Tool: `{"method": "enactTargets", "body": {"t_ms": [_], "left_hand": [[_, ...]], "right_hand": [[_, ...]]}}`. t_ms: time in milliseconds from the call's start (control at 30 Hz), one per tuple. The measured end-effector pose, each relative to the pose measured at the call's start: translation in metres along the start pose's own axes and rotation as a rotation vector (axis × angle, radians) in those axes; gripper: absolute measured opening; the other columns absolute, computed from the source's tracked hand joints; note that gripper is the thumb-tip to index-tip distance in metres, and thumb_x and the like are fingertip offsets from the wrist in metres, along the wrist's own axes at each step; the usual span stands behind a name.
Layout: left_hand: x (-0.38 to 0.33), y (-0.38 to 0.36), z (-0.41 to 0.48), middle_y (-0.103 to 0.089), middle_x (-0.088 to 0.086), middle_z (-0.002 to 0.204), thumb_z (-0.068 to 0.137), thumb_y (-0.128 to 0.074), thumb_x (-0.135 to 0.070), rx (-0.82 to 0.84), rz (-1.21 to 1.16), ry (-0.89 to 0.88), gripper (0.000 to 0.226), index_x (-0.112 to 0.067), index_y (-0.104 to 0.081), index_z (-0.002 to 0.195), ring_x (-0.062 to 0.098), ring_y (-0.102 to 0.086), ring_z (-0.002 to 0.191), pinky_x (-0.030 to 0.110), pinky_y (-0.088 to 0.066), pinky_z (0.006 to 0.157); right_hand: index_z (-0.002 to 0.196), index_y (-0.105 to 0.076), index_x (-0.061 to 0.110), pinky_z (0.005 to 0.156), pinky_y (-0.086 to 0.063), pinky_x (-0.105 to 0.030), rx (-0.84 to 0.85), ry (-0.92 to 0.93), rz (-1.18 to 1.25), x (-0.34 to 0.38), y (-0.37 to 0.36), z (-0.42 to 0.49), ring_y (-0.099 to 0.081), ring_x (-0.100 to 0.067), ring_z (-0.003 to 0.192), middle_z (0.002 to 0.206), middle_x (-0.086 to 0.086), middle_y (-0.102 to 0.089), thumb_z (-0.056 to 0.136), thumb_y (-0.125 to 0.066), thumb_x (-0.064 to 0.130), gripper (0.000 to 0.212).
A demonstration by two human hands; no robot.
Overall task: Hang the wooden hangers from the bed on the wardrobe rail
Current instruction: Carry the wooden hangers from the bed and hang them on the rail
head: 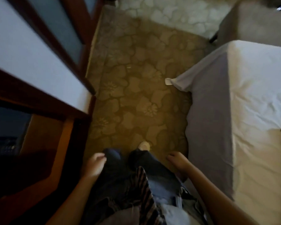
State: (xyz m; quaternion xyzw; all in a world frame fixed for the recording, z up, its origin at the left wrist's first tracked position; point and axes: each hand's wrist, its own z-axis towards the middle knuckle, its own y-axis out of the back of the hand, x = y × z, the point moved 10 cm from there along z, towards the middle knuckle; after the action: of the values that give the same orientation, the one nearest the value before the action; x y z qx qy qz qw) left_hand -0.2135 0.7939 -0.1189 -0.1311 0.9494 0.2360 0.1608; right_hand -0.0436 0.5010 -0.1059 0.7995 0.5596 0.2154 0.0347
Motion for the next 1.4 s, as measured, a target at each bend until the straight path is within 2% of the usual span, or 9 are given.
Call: {"method": "enactTargets", "body": {"t_ms": [100, 267, 500, 633, 800, 967, 1067, 1167, 1400], "left_hand": [[-0.057, -0.036, -0.002, -0.064, 0.020, 0.111, 0.087, -0.054, -0.003, 0.026, 0.120, -0.127, 0.027, 0.002, -0.060, 0.113, 0.033, -0.059, 0.104, 0.033, -0.041, 0.085], [-0.135, -0.102, 0.007, -0.064, 0.009, 0.102, 0.086, -0.053, -0.011, 0.160, 0.366, -0.236, 0.025, -0.008, -0.061, 0.110, 0.025, -0.060, 0.089, 0.035, -0.047, 0.077], [-0.250, -0.211, 0.031, -0.061, 0.008, 0.095, 0.091, -0.050, -0.013, 0.353, 0.605, -0.321, 0.021, -0.008, -0.058, 0.110, 0.022, -0.057, 0.088, 0.032, -0.044, 0.070], [-0.320, -0.273, 0.039, -0.059, 0.007, 0.088, 0.090, -0.050, -0.011, 0.430, 0.816, -0.398, 0.024, -0.005, -0.058, 0.112, 0.021, -0.056, 0.082, 0.030, -0.042, 0.064], [-0.382, -0.351, 0.031, -0.063, 0.011, 0.098, 0.090, -0.051, -0.008, 0.530, 1.119, -0.505, 0.027, -0.001, -0.058, 0.115, 0.023, -0.058, 0.088, 0.032, -0.044, 0.073], [-0.413, -0.455, -0.013, -0.061, 0.015, 0.115, 0.091, -0.050, -0.009, 0.680, 1.375, -0.645, 0.031, -0.002, -0.056, 0.121, 0.019, -0.058, 0.089, 0.023, -0.043, 0.060], [-0.414, -0.518, -0.051, -0.060, 0.017, 0.120, 0.092, -0.048, -0.010, 0.746, 1.433, -0.704, 0.031, -0.003, -0.054, 0.122, 0.021, -0.058, 0.096, 0.029, -0.048, 0.071], [-0.408, -0.561, -0.080, -0.060, 0.015, 0.120, 0.092, -0.048, -0.012, 0.770, 1.433, -0.751, 0.033, -0.003, -0.053, 0.124, 0.027, -0.058, 0.107, 0.038, -0.047, 0.089], [-0.360, -0.612, -0.109, -0.060, 0.016, 0.104, 0.091, -0.050, -0.004, 0.619, 1.334, -0.675, 0.028, 0.003, -0.057, 0.116, 0.032, -0.060, 0.101, 0.036, -0.043, 0.080]], "right_hand": [[0.114, -0.062, -0.003, 0.076, -0.046, -0.031, -0.092, -0.031, 0.172, -0.027, 0.057, 0.000, -0.062, -0.027, 0.092, 0.100, -0.014, -0.066, 0.096, -0.045, 0.019, 0.033], [0.093, -0.064, 0.004, 0.058, -0.041, -0.028, -0.333, -0.115, 0.554, -0.069, 0.138, -0.006, -0.051, -0.016, 0.062, 0.073, -0.005, -0.057, 0.094, -0.049, 0.016, 0.019], [0.114, -0.055, 0.005, 0.051, -0.034, -0.023, -0.485, -0.278, 1.081, -0.134, 0.158, -0.008, -0.048, -0.015, 0.060, 0.073, -0.003, -0.053, 0.094, -0.044, 0.013, 0.024], [0.121, -0.054, -0.005, 0.060, -0.042, -0.028, -0.539, -0.463, 1.225, -0.165, 0.127, -0.011, -0.053, -0.017, 0.067, 0.077, -0.007, -0.057, 0.095, -0.046, 0.012, 0.032], [0.128, -0.054, 0.007, 0.088, -0.047, -0.034, -0.512, -0.653, 1.452, -0.158, 0.073, -0.024, -0.058, -0.026, 0.108, 0.123, -0.012, -0.060, 0.092, -0.049, 0.022, 0.039], [0.115, -0.063, 0.002, 0.088, -0.045, -0.033, -0.589, -0.756, 1.770, -0.141, 0.030, -0.038, -0.057, -0.025, 0.104, 0.119, -0.014, -0.063, 0.091, -0.052, 0.019, 0.032], [0.113, -0.064, 0.001, 0.076, -0.044, -0.028, -0.631, -0.816, 1.961, -0.154, 0.019, -0.042, -0.057, -0.022, 0.097, 0.110, -0.011, -0.063, 0.090, -0.054, 0.016, 0.030], [0.114, -0.063, 0.001, 0.080, -0.042, -0.027, -0.629, -0.808, 2.015, -0.182, 0.028, -0.038, -0.058, -0.024, 0.100, 0.114, -0.013, -0.064, 0.089, -0.054, 0.017, 0.031], [0.122, -0.057, 0.003, 0.081, -0.040, -0.027, -0.585, -0.722, 1.952, -0.324, 0.085, -0.061, -0.054, -0.023, 0.103, 0.114, -0.007, -0.058, 0.090, -0.054, 0.017, 0.036]]}}
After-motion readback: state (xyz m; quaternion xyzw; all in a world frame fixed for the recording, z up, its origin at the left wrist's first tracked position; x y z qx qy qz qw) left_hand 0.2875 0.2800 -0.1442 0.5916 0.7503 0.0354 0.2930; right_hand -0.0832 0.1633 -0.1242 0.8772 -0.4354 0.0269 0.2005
